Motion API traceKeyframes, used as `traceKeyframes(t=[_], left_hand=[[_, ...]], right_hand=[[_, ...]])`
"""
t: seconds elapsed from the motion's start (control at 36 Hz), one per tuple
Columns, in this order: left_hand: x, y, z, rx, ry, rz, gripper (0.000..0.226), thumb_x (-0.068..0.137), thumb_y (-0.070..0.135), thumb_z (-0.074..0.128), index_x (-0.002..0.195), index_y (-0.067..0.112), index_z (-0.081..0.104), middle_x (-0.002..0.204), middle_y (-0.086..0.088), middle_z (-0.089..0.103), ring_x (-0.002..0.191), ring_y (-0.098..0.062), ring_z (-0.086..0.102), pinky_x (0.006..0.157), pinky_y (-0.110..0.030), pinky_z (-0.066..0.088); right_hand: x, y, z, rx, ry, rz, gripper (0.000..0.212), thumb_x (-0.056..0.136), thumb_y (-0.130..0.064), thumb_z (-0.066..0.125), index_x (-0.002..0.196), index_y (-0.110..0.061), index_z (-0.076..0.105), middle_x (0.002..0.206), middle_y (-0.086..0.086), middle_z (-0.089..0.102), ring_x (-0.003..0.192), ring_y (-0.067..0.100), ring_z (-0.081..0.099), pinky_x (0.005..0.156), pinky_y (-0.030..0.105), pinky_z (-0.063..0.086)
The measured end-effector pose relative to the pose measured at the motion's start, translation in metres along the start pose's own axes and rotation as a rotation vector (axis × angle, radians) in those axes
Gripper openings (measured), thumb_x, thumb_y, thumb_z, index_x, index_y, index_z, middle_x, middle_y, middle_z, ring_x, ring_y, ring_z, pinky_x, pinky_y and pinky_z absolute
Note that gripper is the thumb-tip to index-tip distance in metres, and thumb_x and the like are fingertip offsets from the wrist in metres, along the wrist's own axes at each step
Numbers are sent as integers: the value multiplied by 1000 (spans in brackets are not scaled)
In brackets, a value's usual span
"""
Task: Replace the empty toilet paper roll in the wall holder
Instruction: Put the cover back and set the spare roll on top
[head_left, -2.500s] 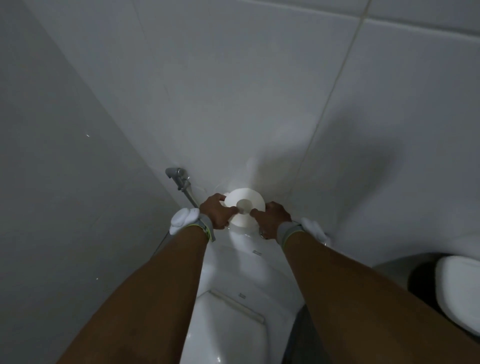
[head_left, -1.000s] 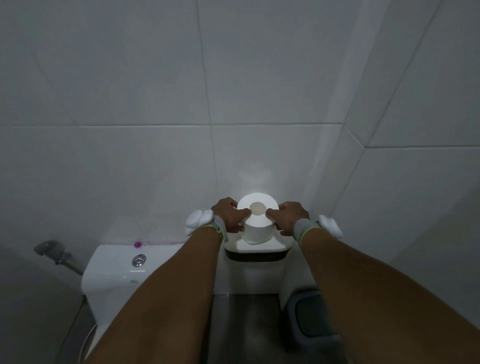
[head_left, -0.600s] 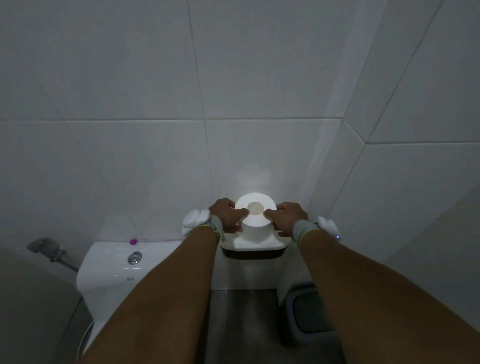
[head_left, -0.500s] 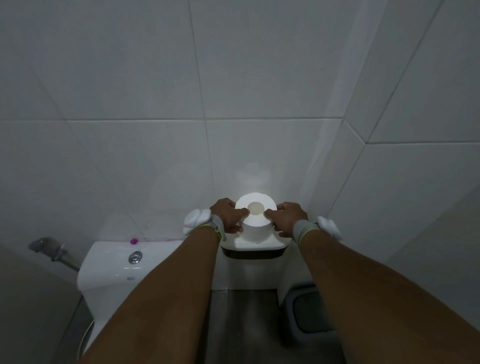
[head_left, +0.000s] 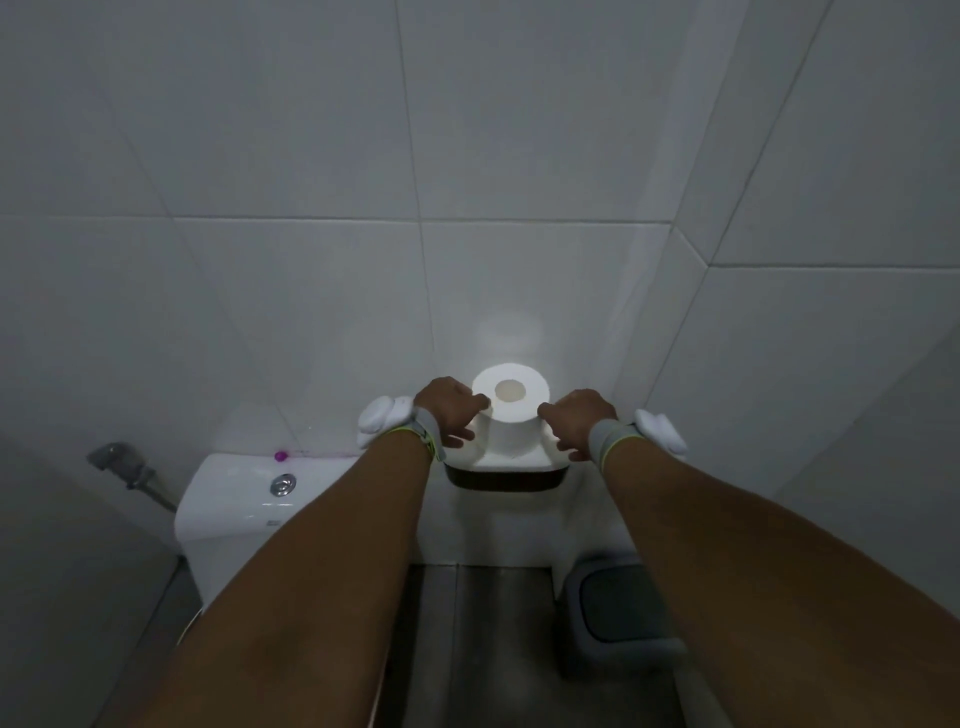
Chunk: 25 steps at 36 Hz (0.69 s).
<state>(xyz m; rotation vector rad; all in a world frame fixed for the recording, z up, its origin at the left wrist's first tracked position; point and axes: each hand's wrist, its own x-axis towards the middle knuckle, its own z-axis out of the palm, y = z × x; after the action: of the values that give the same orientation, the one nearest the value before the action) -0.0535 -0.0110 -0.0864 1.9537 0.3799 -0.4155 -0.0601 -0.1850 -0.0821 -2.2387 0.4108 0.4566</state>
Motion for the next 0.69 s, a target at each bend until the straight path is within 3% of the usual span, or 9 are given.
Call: traceKeyframes(t=[0.17, 0.28, 0.44, 0.69], left_hand=[[-18, -13, 4, 19, -38, 0, 13, 91, 22, 61, 100, 12, 58, 101, -10, 61, 63, -19, 64, 58, -28, 52], [-22, -26, 7, 4, -60, 14, 11, 90, 20, 62, 80, 16, 58, 97, -10, 62, 66, -22, 66, 64, -32, 54], [-16, -71, 17, 2, -57, 73, 5, 87, 24, 63, 85, 19, 62, 93, -8, 68, 73, -22, 70, 54, -25, 50], [22, -143, 36, 83, -131, 25, 19, 92, 25, 60, 103, 12, 67, 105, -8, 68, 80, -21, 67, 61, -24, 51]], right_hand=[[12, 24, 12, -60, -17, -7, 55, 69, -43, 60, 109, -5, 68, 108, 12, 73, 98, 32, 70, 87, 44, 58], [-20, 26, 14, -72, -18, 28, 44, 78, -32, 58, 108, -1, 67, 100, 13, 74, 86, 29, 71, 73, 42, 61], [-15, 68, 44, -116, -37, 52, 32, 80, -26, 58, 90, 0, 73, 91, 14, 77, 84, 31, 75, 79, 45, 61], [22, 132, 98, -102, -48, 49, 29, 81, -22, 61, 90, 3, 74, 93, 16, 76, 88, 32, 73, 75, 46, 60]])
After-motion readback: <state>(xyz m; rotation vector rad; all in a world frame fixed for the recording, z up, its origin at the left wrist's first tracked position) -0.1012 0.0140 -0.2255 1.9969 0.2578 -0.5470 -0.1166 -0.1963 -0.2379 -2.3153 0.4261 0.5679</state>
